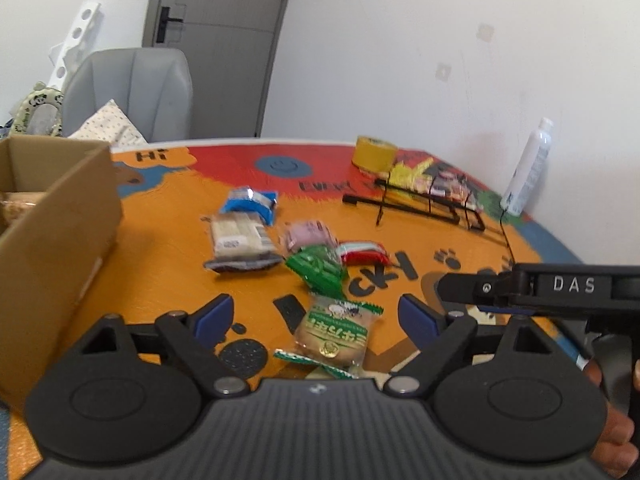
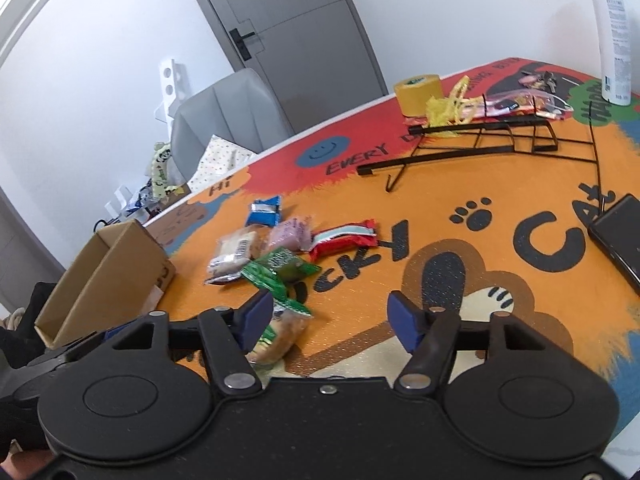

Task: Organize snacks
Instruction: 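Move both tools back toward the remaining snack pile, then grasp the green-printed biscuit pack with the left tool while the right grasps the green candy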

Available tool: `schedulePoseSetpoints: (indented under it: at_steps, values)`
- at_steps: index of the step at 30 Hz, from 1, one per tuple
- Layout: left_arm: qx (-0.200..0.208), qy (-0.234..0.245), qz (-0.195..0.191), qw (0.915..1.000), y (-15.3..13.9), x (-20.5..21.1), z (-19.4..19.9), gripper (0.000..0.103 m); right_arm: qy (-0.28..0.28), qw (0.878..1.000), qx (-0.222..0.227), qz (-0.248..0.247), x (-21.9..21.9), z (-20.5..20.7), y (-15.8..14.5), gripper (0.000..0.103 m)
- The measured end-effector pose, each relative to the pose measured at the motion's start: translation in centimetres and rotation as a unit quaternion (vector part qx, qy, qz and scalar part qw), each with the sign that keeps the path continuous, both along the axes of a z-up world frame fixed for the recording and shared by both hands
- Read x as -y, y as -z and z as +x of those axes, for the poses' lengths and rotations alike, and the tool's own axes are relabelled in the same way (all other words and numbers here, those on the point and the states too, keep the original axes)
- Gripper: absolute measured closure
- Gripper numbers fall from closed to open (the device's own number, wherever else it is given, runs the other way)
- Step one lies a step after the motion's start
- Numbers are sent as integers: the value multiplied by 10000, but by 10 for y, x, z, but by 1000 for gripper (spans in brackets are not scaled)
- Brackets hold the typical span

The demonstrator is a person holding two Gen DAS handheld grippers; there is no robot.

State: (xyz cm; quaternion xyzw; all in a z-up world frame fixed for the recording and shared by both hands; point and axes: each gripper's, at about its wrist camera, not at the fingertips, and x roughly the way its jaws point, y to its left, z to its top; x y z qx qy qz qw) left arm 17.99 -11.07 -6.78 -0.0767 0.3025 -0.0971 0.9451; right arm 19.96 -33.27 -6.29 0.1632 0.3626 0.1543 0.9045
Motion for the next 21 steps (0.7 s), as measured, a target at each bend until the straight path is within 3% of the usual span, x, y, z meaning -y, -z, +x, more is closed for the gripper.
schedulePoseSetpoints:
  at_steps: [8,18,21]
  values:
    - [-272,114,192,9994,22,14,20,23,-33,10000,-85,10,0,9,6,40]
    - [-454,149,169,9987,37,21,38,37,-103,9999,-127,55,-6,17,10,40]
    - [-410,179,300,9985,37,22,38,51,-160,9997,-153,46,-11,19,13,40]
